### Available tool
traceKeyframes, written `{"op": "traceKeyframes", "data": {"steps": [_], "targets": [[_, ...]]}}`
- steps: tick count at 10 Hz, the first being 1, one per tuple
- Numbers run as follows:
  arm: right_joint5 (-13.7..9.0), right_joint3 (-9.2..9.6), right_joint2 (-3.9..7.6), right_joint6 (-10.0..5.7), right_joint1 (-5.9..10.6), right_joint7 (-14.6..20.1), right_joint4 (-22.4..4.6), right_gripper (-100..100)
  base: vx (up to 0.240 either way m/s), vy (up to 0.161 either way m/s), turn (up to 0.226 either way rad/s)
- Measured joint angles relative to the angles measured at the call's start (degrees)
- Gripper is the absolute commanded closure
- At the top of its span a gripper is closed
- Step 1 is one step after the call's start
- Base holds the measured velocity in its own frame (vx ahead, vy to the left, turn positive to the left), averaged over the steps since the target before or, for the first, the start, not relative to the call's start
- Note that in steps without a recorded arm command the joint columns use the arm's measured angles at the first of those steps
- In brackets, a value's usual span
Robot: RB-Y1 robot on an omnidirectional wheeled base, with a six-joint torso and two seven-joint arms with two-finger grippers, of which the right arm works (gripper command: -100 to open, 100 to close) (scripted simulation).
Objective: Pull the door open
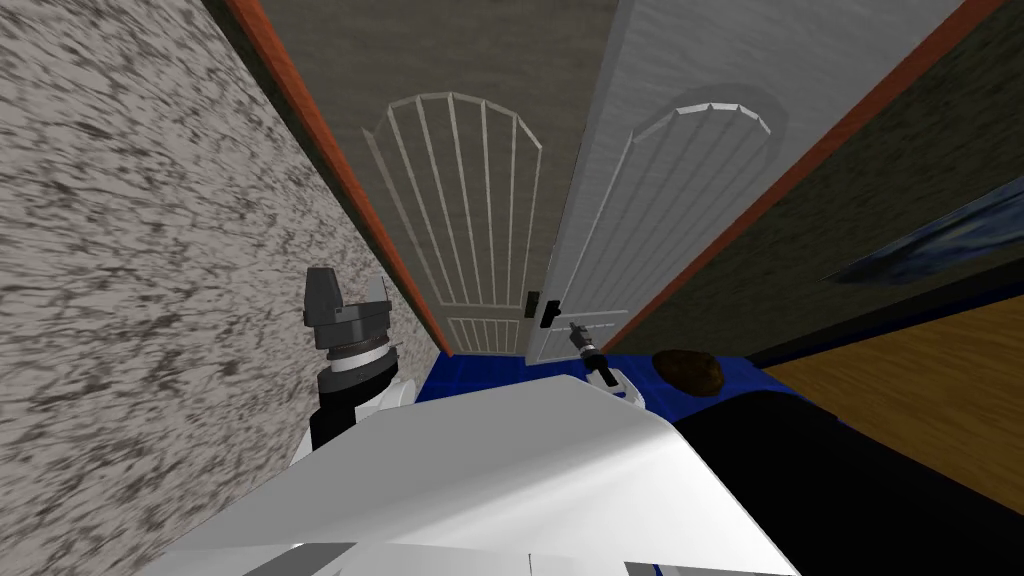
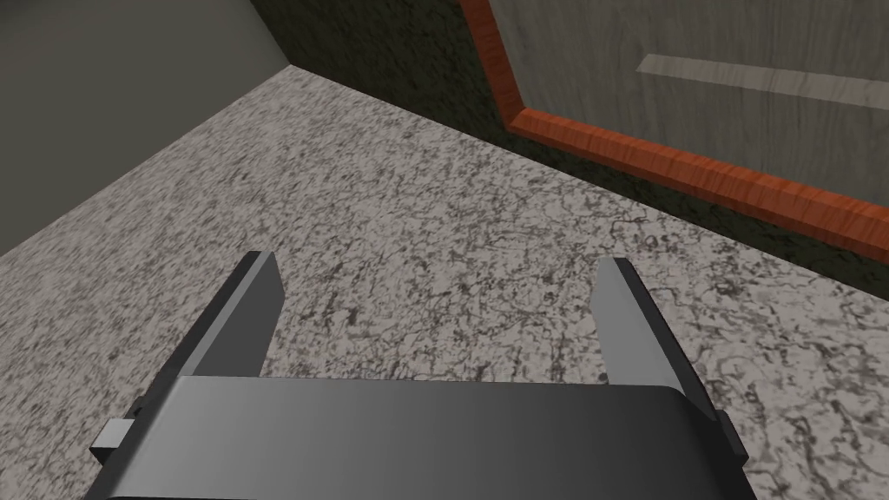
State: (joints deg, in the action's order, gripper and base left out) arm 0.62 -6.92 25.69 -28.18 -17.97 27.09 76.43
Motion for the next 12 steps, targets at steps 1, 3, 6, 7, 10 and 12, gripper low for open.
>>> {"op": "traceKeyframes", "data": {"steps": [1,3,6,7,10,12], "targets": [[0.2,0.55,0.08,-0.41,-0.4,0.4,0.6,-100,-0.163,0.089,0.016],[0.3,1.12,0.32,-0.85,-1.12,1.0,1.7,-100,-0.006,-0.028,-0.059],[0.0,-0.24,0.1,0.11,-0.98,0.1,0.4,-100,0.082,-0.12,-0.014],[-0.1,-0.51,0.07,0.07,-0.22,-0.1,-0.7,-100,0.152,-0.033,0.044],[0.0,-0.5,-0.74,0.2,1.63,-1.0,-1.6,-100,0.202,0.083,0.127],[0.0,-0.13,-0.89,0.02,2.47,-1.0,-1.6,100,0.043,0.032,0.0]]}}
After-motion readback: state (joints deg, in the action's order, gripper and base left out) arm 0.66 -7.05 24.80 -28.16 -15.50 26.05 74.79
